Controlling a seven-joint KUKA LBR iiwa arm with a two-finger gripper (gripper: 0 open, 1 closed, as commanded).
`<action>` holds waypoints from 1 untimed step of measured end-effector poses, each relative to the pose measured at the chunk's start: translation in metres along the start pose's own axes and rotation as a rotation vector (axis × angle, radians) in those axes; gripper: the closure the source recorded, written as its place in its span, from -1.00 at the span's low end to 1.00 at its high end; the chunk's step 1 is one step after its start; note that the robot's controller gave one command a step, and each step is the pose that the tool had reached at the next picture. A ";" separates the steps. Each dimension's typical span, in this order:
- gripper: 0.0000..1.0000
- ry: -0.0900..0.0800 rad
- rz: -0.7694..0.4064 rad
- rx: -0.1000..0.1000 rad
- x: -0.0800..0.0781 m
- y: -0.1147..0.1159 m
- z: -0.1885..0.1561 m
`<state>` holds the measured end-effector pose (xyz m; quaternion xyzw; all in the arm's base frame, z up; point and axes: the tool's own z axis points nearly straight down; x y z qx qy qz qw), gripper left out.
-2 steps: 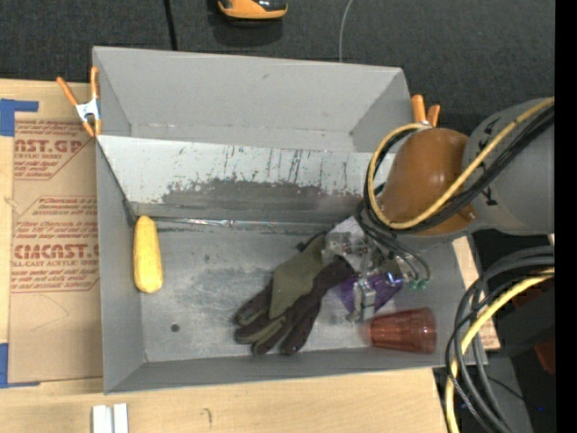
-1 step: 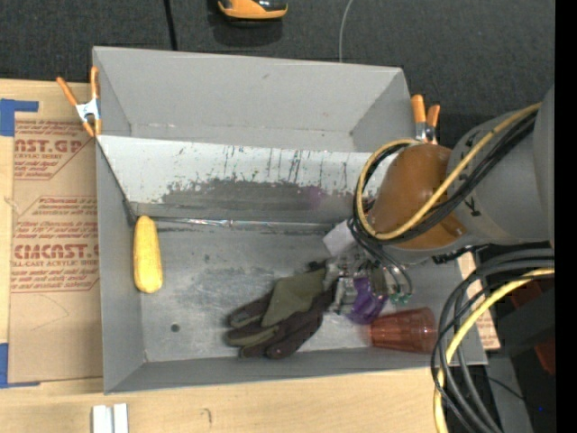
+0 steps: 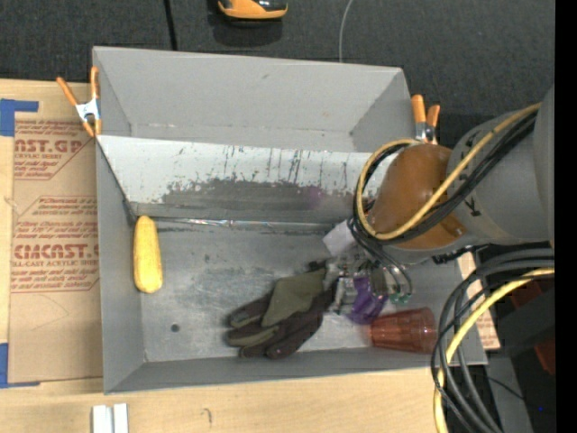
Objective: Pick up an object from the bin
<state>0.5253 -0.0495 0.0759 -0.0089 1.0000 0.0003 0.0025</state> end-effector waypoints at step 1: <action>1.00 -0.005 0.035 0.000 -0.006 0.012 -0.170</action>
Offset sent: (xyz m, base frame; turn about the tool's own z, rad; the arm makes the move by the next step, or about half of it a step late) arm 0.0000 0.0000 0.0000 0.0000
